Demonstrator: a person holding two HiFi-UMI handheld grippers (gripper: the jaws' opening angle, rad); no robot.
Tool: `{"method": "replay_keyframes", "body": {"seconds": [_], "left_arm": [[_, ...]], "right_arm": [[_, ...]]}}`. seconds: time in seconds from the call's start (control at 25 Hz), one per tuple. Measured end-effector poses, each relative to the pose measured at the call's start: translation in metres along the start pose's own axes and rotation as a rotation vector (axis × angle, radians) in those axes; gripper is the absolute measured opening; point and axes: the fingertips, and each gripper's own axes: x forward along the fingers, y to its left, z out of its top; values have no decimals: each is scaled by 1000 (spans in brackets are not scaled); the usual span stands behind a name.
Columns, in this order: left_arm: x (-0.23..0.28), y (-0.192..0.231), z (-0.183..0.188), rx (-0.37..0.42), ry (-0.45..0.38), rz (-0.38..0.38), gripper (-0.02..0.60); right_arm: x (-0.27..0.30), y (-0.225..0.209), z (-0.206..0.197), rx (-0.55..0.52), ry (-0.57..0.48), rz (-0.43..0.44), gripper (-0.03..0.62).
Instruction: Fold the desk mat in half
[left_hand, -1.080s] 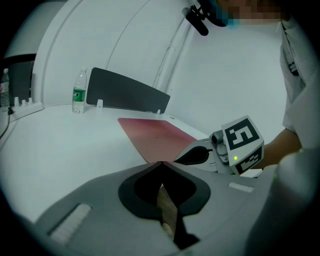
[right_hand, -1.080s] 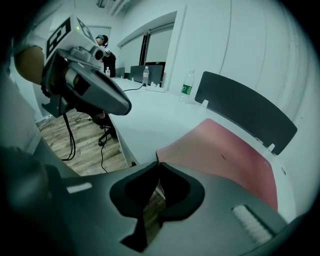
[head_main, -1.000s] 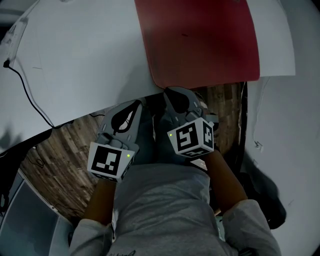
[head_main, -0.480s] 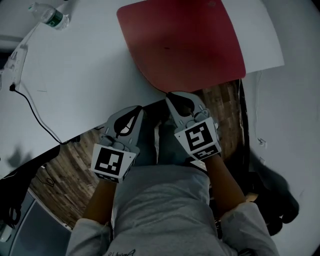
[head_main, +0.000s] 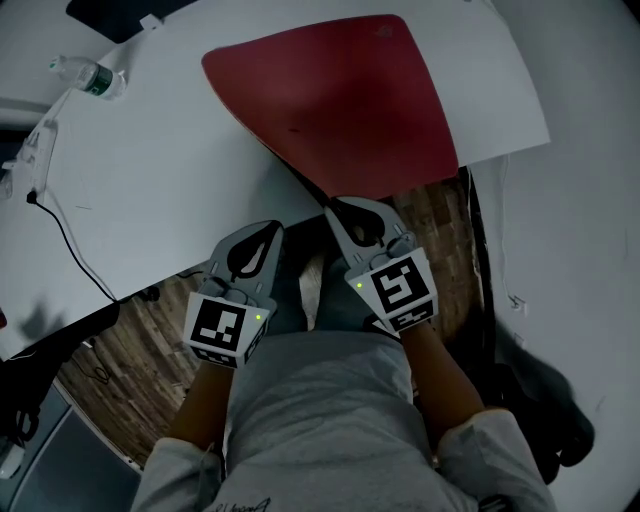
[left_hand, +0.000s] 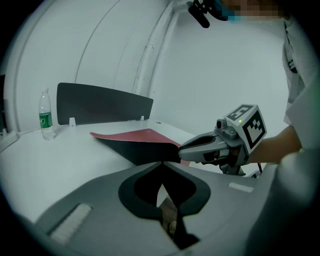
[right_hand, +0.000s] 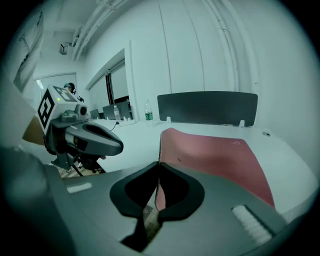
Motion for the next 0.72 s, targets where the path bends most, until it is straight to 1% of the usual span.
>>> {"method": "replay_keyframes", "body": {"seconds": [0.2, 0.32, 0.72], "left_arm": [[23, -23, 13, -5, 5, 17, 19], [33, -35, 21, -1, 1, 24, 20], [67, -65, 36, 18, -3, 24, 20]], "right_arm": [[-22, -37, 6, 56, -48, 14, 18], [-34, -55, 2, 79, -55, 11, 18], [-61, -97, -9, 103, -77, -6, 18]]}}
